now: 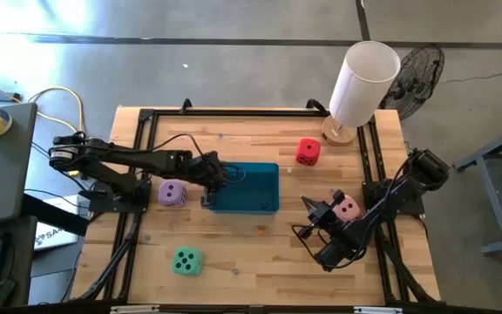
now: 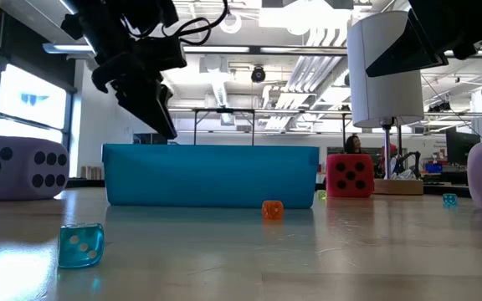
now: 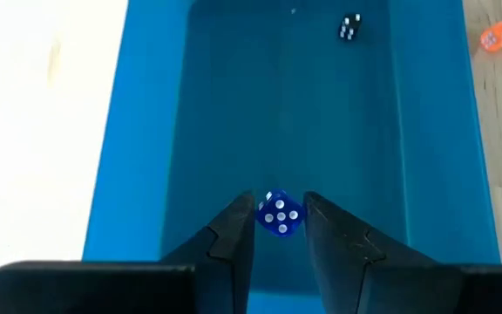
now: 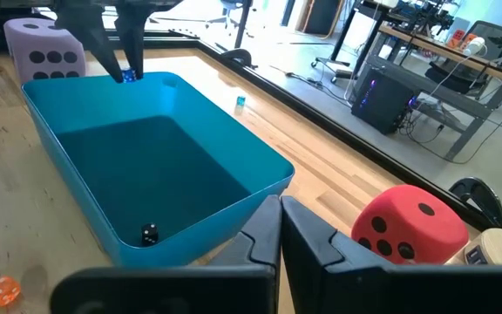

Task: Pick & Place Dice
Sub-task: Put the small blue dice into the blue bin

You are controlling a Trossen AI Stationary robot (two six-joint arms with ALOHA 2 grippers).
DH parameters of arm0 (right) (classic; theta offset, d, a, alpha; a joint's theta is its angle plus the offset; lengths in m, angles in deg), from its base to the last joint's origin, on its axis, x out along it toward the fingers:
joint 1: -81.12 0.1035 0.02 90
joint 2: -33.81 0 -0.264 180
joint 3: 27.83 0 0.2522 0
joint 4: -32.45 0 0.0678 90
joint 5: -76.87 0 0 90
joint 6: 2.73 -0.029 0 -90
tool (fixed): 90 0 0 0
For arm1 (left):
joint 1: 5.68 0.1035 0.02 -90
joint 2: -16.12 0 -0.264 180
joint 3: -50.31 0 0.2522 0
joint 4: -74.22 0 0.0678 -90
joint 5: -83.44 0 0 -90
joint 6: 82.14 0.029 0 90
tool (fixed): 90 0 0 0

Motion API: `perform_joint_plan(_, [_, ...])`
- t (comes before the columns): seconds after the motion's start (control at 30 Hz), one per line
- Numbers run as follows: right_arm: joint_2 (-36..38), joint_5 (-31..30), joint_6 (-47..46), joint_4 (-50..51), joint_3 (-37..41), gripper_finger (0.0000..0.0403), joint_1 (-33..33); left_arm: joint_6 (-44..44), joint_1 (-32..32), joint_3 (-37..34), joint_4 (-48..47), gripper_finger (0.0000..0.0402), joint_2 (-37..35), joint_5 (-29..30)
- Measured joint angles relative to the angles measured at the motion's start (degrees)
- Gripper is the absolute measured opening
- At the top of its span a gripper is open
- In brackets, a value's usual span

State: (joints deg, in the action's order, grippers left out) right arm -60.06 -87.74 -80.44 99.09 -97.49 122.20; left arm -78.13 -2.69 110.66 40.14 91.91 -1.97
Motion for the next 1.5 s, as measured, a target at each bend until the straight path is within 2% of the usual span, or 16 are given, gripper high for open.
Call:
perform_joint_plan(0.73, [0.0,0.02,0.0,0.02,0.02,0.0002,0.0,0.31,0.0,0.0,-5.36,0.009,0.0,0.16])
perform_joint_plan(1.23, [0.0,0.02,0.0,0.04,0.02,0.0002,0.0,0.48,0.0,0.0,-5.08,0.009,1.2,0.2])
perform_joint_plan(1.5, [0.0,0.02,0.0,0.05,0.02,0.0002,0.0,2.64,-0.77,0.0,-4.9,0.009,3.79,4.51])
